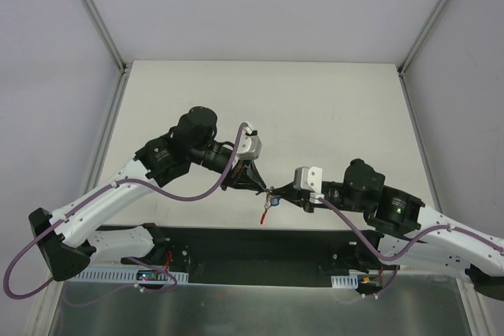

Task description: Remove the keys from the keyring

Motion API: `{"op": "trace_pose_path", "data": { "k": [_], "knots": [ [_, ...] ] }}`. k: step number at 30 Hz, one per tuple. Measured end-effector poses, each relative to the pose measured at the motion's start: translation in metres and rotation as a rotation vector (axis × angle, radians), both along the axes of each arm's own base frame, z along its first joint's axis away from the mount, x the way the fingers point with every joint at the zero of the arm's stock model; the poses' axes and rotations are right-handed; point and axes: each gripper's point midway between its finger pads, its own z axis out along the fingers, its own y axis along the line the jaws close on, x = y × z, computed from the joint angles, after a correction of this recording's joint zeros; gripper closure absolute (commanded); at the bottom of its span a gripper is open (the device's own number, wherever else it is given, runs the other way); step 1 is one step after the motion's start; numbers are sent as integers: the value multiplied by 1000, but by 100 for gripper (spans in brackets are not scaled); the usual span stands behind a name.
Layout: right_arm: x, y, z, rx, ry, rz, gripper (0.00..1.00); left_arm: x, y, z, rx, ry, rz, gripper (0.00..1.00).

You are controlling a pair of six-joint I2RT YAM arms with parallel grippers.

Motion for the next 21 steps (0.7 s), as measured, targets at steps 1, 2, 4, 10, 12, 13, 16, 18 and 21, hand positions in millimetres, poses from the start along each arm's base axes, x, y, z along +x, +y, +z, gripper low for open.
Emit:
{"op": "trace_pose_path", "data": {
  "k": [1,2,4,10,12,13,16,18,21],
  "knots": [
    [1,1,-1,-2,4,-2,99,1,1,0,-1,-4,2,100],
    [1,2,-2,-4,7,-5,99,1,1,0,-1,-7,5,100],
    [3,4,-3,-7,11,-10,99,2,2,-2,0,-14,10,100],
    [7,7,-8,-26,16,-26,99,6,3,-5,20,-9,41,100],
    [8,7,-9,-30,17,-28,99,7,3,-6,24,-7,53,100],
    [8,7,-10,-31,17,-27,99,8,3,-6,26,-8,58,100],
    [8,8,-11,-34,17,-27,99,9,4,-6,26,-10,65,100],
    [8,8,-11,-36,17,-29,99,9,4,-5,26,-10,67,100],
    [9,8,-12,-35,16,-32,99,10,4,-5,26,-7,69,100]
  ]
}}
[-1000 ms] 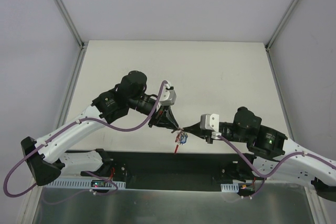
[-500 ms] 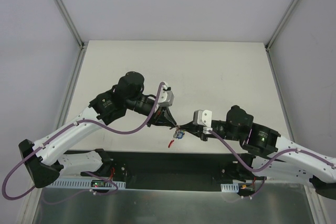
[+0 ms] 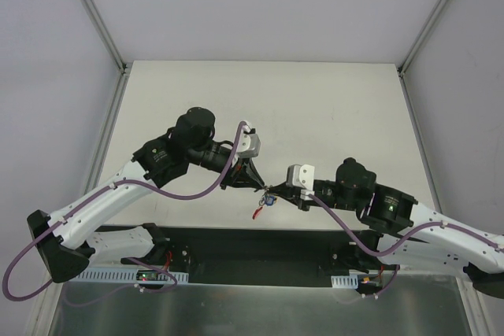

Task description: Remove the keys from the keyring

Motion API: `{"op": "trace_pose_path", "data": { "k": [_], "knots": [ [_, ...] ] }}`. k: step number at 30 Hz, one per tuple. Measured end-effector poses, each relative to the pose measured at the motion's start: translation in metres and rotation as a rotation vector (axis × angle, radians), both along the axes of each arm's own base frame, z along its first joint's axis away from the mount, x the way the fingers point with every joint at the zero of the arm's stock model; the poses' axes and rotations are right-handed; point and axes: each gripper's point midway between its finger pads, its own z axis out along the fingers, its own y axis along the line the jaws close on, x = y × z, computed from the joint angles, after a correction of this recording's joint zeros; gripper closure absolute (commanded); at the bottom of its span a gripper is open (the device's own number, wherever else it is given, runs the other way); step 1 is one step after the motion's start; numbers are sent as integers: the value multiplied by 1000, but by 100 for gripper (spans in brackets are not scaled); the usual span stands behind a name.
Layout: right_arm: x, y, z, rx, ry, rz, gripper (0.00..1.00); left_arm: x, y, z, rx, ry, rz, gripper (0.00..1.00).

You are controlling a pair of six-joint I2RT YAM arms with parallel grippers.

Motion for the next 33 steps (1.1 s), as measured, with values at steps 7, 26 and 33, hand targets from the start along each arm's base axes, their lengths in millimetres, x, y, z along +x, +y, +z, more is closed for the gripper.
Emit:
{"op": "trace_pose_path", "data": {
  "k": [7,26,33],
  "knots": [
    [4,-3,3,18,-10,-27,99,2,1,2,-12,-33,8,100],
    [-7,-14,-15,-48,48,16,99,19,8,12,-31,-137,128,56],
    [-38,-34,4,-79,93,189,99,-3,19,40,-105,-238,143,55]
  ]
}}
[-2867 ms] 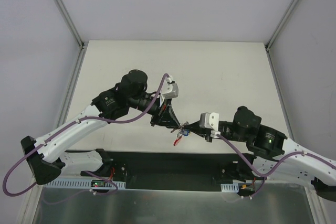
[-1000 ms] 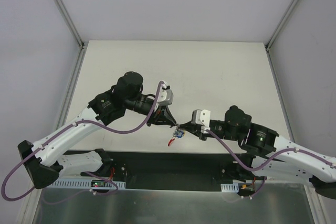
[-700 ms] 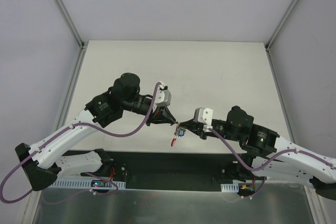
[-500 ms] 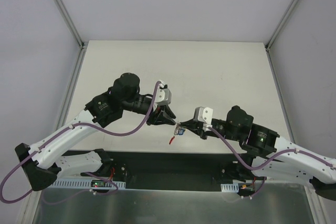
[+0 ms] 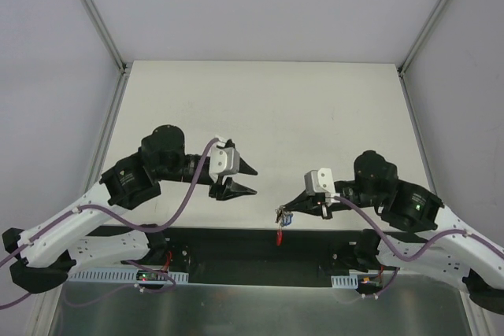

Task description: Remove the keys from the keyring

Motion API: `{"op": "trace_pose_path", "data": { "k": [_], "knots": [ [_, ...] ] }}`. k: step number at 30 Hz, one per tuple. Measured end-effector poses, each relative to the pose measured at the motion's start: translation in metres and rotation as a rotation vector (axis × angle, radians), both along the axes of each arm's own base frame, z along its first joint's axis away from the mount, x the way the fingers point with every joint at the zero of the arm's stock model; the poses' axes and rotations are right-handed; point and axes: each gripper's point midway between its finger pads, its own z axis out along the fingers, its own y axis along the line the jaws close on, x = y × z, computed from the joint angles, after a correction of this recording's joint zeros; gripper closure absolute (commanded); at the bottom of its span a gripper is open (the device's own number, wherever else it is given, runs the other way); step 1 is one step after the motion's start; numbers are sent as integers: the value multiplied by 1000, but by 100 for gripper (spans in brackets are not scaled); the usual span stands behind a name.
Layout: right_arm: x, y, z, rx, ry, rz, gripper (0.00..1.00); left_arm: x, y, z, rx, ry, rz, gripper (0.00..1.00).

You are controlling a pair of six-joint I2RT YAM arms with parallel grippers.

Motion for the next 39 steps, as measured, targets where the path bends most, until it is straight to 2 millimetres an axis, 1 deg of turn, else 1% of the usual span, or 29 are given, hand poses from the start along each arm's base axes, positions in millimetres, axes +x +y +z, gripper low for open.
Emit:
{"op": "trace_pose_path", "data": {
  "k": [2,4,7,10,13,16,21,26,30,35,39],
  "knots": [
    [-10,-4,13,16,18,62,99,-15,-1,6,-18,-36,-31,55],
    [-16,-7,23,28,42,112,99,-26,-2,10,-30,-55,-57,56],
    [-17,-4,35,36,118,188,99,-28,0,8,-38,-62,-47,55],
    [-10,5,41,34,208,268,99,-23,1,-4,-32,-45,-5,54],
    [-2,13,38,17,278,329,99,-19,1,-17,-22,-10,31,54],
    [0,15,37,24,331,403,99,-19,-1,-21,-30,31,41,54],
    [12,10,46,55,301,443,99,-24,-7,-23,-61,89,28,55],
    [7,6,48,68,294,471,99,-29,-18,-13,-109,132,-19,55],
    [4,4,49,74,300,478,99,-28,-26,-11,-124,148,-29,54],
    [1,1,52,79,298,481,99,-28,-36,-15,-115,179,-53,53],
    [0,0,54,81,292,482,99,-28,-39,-19,-104,195,-61,52]
  ]
}}
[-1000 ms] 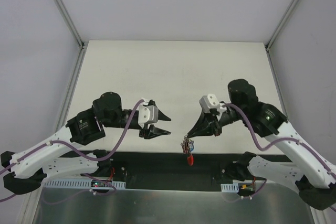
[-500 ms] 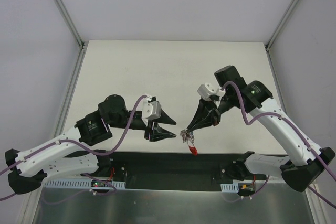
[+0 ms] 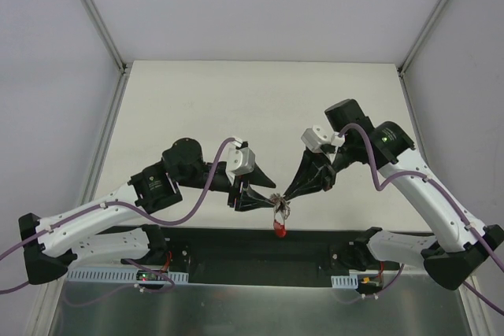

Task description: Remove the keys from the keyring

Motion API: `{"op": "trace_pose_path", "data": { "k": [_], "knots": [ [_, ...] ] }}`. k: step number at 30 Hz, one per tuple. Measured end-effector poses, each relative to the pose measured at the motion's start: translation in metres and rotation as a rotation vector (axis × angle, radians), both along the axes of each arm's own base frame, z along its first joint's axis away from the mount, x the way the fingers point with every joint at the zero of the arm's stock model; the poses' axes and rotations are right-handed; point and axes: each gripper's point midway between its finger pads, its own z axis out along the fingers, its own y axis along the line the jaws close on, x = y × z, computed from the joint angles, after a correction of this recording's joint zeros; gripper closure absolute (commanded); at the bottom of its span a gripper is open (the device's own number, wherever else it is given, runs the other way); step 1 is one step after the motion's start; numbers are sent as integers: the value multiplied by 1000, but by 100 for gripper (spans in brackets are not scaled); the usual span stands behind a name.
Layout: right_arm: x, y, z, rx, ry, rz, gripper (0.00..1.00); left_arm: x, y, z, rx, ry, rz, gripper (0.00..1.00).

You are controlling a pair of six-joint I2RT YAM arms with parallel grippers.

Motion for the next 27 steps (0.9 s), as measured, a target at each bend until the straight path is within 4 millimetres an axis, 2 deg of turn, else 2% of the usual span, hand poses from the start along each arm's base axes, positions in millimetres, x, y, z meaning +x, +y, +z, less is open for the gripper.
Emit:
{"op": "trace_pose_path", "data": {
  "k": [7,15,23,27],
  "knots": [
    [0,0,7,15,-17,1,99,-2,-3,6,-27,-8,-9,48],
    [-2,-2,12,23,-24,5,99,-16,-5,16,-70,-132,72,51],
    [1,-3,12,23,-25,-11,99,-2,-3,16,-74,-232,236,41],
    [3,-4,13,24,-28,-18,99,-1,-7,13,-58,-277,281,37]
  ]
}}
